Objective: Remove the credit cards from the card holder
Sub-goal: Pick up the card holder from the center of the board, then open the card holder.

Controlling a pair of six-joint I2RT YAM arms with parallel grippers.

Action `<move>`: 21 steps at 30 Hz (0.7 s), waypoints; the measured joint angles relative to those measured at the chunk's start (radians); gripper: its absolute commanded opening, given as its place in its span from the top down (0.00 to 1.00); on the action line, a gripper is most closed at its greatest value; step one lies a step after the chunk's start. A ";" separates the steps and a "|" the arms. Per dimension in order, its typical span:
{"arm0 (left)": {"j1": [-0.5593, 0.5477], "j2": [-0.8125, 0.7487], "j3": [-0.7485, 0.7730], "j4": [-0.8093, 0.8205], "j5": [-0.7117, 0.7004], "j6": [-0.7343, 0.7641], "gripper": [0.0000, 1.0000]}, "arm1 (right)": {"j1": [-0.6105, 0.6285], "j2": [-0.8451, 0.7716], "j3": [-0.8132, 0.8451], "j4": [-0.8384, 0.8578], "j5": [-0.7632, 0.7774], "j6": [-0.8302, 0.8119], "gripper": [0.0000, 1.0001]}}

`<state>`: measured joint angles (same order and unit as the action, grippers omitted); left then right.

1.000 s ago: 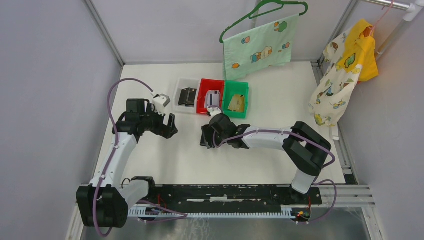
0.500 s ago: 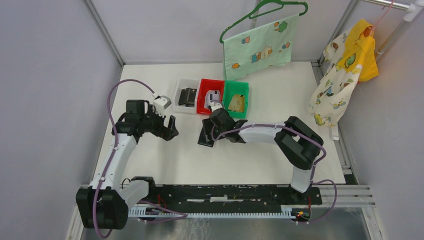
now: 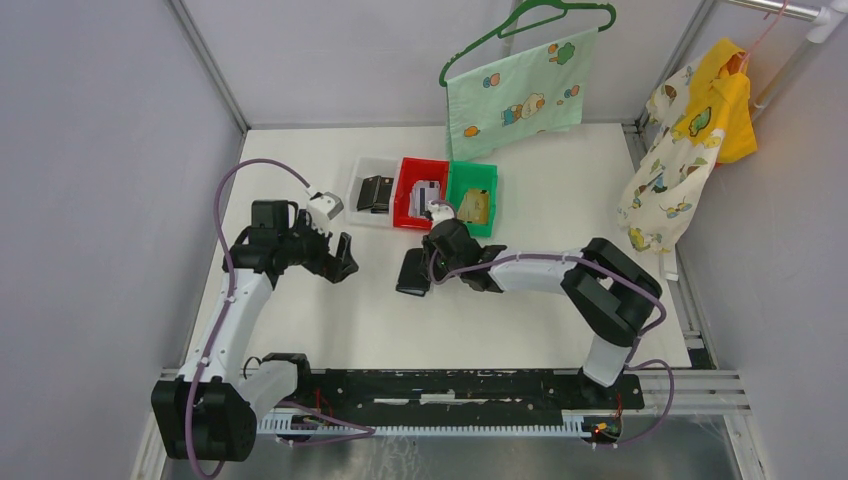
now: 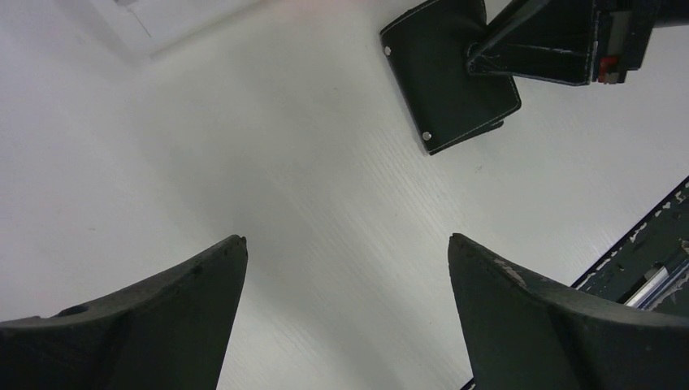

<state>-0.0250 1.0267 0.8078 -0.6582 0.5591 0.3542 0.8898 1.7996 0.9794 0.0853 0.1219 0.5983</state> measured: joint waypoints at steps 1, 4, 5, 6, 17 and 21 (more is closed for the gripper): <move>0.000 0.000 0.000 -0.001 0.002 0.000 0.00 | 0.000 -0.018 -0.018 0.007 -0.011 -0.005 0.90; 0.000 -0.006 0.001 -0.008 0.019 0.000 0.00 | 0.011 -0.087 -0.084 0.019 -0.051 -0.023 1.00; 0.000 -0.010 0.001 -0.010 0.024 0.000 0.00 | 0.016 -0.104 -0.096 0.020 -0.060 -0.029 1.00; 0.000 -0.015 0.002 -0.013 0.032 0.000 0.00 | 0.023 -0.126 -0.110 0.022 -0.071 -0.035 1.00; 0.000 -0.044 0.045 -0.025 0.180 -0.004 0.00 | 0.075 -0.330 -0.114 0.035 -0.130 -0.138 1.00; 0.000 -0.044 0.068 -0.031 0.236 -0.024 0.00 | 0.084 -0.367 -0.066 0.019 -0.121 -0.206 1.00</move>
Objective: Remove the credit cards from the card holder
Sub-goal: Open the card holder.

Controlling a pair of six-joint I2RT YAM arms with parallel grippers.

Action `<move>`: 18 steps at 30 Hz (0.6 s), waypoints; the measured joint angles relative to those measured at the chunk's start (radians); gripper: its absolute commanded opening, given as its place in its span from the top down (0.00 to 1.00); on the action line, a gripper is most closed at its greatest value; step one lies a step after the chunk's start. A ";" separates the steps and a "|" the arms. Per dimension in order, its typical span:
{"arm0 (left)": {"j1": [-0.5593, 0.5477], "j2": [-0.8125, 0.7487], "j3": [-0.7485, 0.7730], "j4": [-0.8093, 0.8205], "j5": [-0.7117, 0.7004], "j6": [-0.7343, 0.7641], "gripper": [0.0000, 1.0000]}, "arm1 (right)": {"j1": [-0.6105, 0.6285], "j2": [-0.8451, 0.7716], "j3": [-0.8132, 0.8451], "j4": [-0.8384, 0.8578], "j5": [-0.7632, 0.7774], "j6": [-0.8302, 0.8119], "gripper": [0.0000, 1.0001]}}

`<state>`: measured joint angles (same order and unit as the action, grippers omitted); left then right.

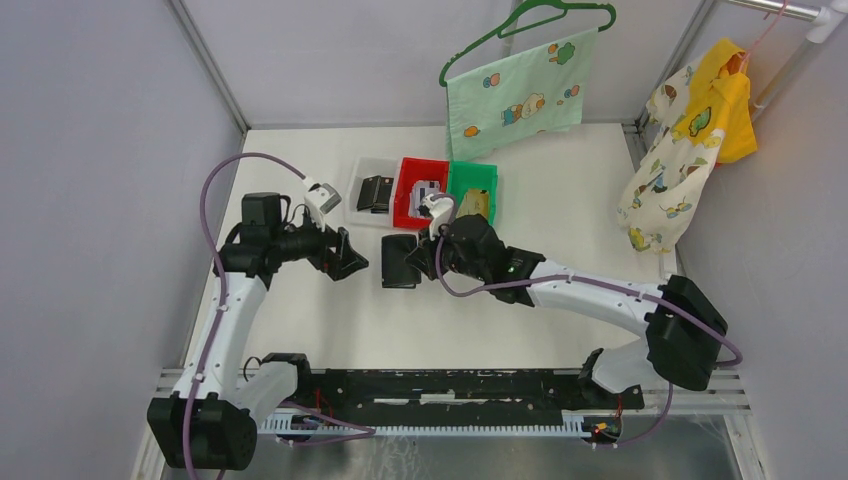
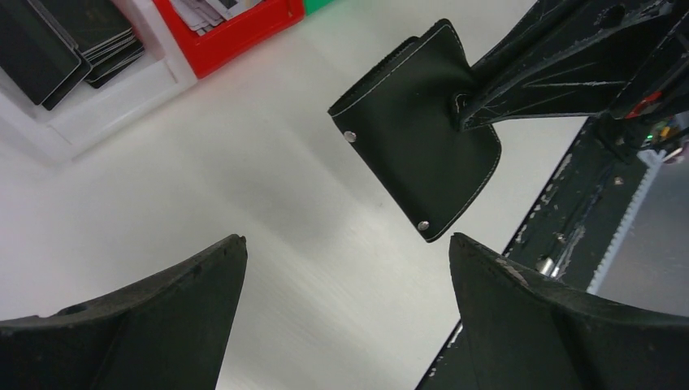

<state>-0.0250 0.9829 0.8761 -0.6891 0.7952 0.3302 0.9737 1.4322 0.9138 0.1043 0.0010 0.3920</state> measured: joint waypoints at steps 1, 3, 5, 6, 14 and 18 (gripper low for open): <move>0.000 0.000 0.009 -0.003 0.022 -0.012 0.00 | 0.002 -0.007 0.013 -0.002 0.002 -0.015 1.00; 0.000 0.000 0.023 -0.008 0.057 -0.035 0.00 | 0.005 -0.022 0.037 -0.010 0.003 -0.042 1.00; 0.000 0.000 0.041 -0.013 0.099 -0.063 0.02 | 0.008 -0.031 0.056 -0.011 0.002 -0.061 1.00; 0.000 -0.002 0.048 -0.013 0.114 -0.074 0.04 | 0.011 -0.035 0.068 -0.012 0.002 -0.070 1.00; 0.000 -0.030 0.068 -0.013 0.256 -0.144 0.15 | 0.039 -0.064 0.111 -0.019 -0.018 -0.118 1.00; 0.000 -0.030 0.076 -0.015 0.293 -0.174 0.21 | 0.047 -0.077 0.117 -0.014 -0.030 -0.124 1.00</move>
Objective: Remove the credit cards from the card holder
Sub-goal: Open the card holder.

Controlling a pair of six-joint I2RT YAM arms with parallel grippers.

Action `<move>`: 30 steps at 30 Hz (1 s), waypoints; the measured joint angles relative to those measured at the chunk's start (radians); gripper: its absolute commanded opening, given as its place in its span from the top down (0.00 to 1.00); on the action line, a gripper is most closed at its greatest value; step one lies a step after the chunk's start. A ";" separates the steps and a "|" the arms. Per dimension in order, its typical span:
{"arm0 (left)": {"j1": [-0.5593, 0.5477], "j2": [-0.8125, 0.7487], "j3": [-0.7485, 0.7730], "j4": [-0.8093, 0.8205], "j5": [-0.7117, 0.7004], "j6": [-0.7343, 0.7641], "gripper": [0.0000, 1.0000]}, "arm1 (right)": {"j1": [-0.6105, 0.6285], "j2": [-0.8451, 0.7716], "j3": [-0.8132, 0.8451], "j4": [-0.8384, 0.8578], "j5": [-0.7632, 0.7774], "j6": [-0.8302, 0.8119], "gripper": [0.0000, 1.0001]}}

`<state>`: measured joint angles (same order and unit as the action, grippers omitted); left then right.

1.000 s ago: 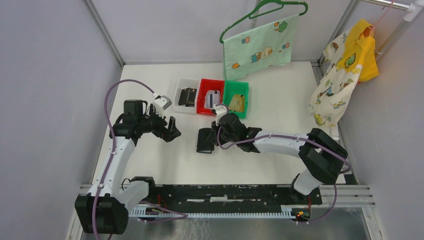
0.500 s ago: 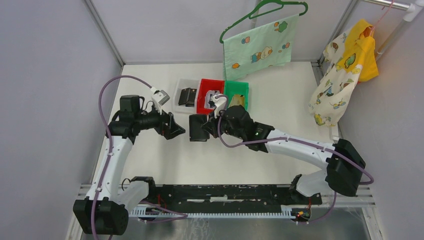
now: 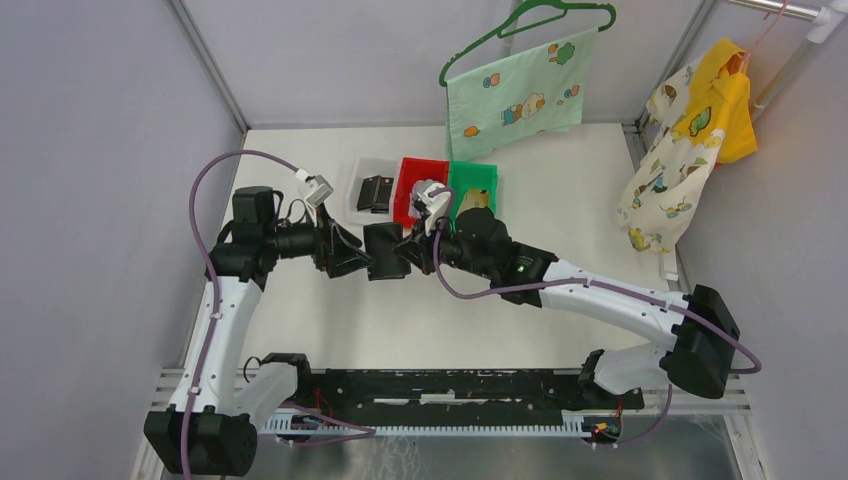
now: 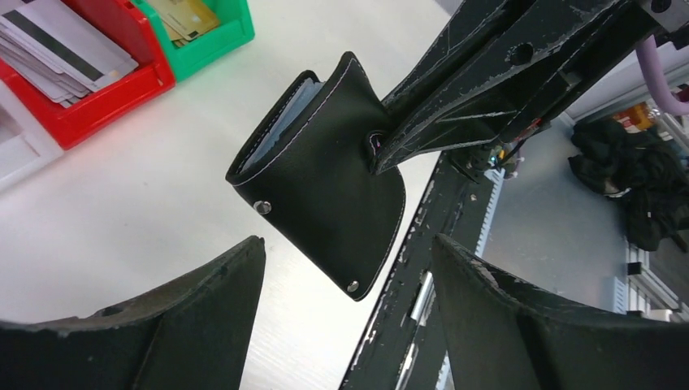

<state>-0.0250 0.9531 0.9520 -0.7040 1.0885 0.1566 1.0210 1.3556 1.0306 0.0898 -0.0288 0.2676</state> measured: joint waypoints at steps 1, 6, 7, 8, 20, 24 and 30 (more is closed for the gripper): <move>0.000 0.000 0.002 0.000 0.008 -0.008 0.22 | 0.001 -0.003 0.000 0.002 -0.003 0.000 1.00; 0.000 0.000 0.002 0.000 0.033 -0.046 0.28 | 0.017 -0.009 0.002 0.016 -0.014 0.001 1.00; 0.000 0.000 0.002 0.000 0.038 -0.052 0.30 | 0.023 -0.010 0.003 0.019 -0.013 0.001 1.00; 0.000 0.000 0.002 0.000 0.041 -0.060 0.34 | 0.029 -0.011 0.003 0.023 -0.013 0.001 1.00; 0.001 0.000 0.003 0.001 0.068 -0.121 0.97 | 0.075 -0.027 0.003 0.052 0.037 0.008 0.40; 0.001 -0.001 0.003 -0.005 0.064 -0.121 0.98 | 0.077 -0.033 0.007 0.062 0.071 0.018 0.16; 0.001 -0.029 0.004 -0.008 0.071 -0.119 0.98 | 0.018 -0.035 0.093 -0.003 0.017 0.011 0.14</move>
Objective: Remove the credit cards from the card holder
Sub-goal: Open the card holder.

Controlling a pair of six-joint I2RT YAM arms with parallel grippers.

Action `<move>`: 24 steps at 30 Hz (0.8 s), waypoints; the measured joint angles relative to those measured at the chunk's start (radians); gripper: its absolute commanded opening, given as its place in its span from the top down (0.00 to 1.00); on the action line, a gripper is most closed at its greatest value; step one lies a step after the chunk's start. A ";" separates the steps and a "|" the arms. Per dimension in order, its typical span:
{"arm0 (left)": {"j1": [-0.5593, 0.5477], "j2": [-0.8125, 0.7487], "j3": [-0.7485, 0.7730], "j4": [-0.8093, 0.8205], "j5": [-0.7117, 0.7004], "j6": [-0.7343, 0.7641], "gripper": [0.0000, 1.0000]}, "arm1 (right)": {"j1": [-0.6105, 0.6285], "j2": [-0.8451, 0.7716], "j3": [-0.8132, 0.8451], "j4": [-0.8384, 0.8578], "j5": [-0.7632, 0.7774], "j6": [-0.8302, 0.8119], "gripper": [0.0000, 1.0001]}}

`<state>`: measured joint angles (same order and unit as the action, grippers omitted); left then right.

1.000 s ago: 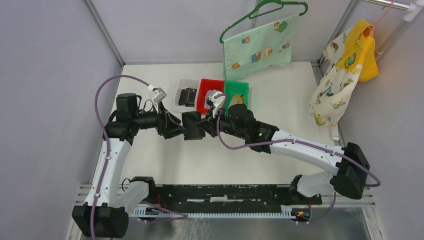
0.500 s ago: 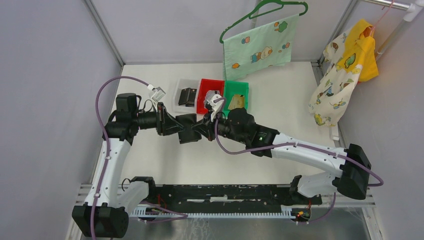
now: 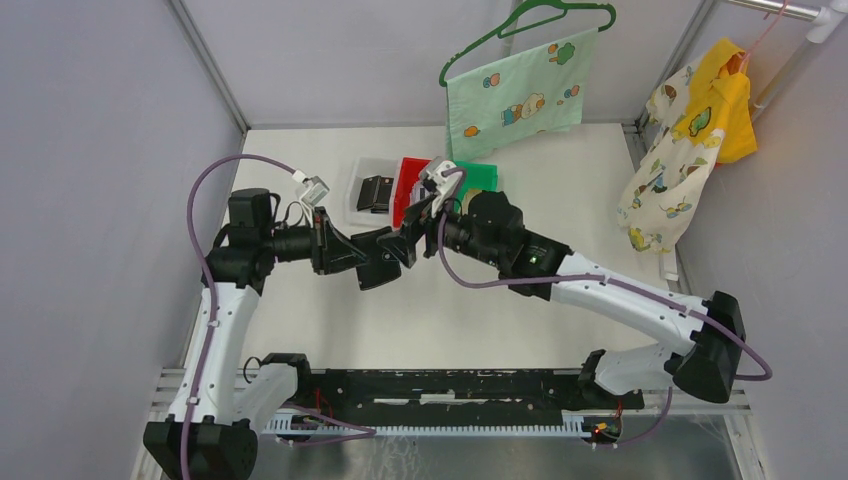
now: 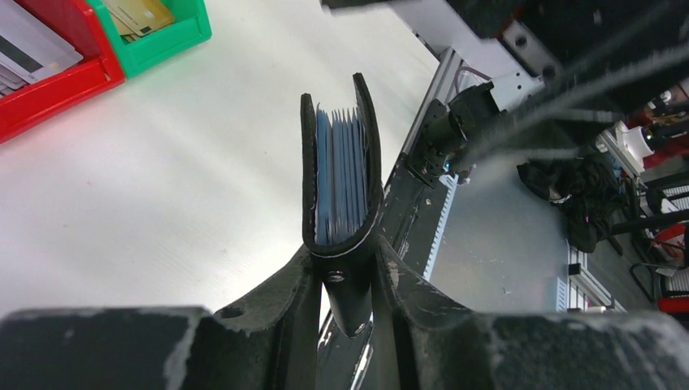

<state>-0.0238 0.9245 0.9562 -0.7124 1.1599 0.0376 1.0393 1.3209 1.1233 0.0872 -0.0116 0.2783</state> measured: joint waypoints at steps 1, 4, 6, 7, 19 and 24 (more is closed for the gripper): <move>0.000 -0.003 0.003 -0.006 0.003 0.004 0.98 | -0.021 0.000 0.016 -0.009 -0.022 -0.003 0.14; 0.000 -0.004 0.036 -0.059 0.024 0.042 0.98 | -0.087 0.001 0.058 -0.046 -0.114 -0.009 0.14; 0.000 -0.004 0.061 -0.101 0.040 0.081 0.98 | -0.126 0.010 0.094 -0.077 -0.191 -0.013 0.13; 0.000 -0.004 0.074 -0.125 0.051 0.109 0.98 | -0.141 0.020 0.121 -0.098 -0.231 -0.016 0.13; 0.000 -0.002 0.142 -0.290 0.107 0.281 0.98 | -0.149 0.111 0.202 -0.180 -0.558 -0.023 0.20; 0.000 0.005 0.175 -0.354 0.118 0.350 0.98 | -0.149 0.115 0.175 -0.177 -0.616 -0.010 0.31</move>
<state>-0.0238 0.9291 1.1316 -1.0660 1.2781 0.3874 0.8902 1.4361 1.2987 -0.0895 -0.6281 0.2684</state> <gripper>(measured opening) 0.320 0.755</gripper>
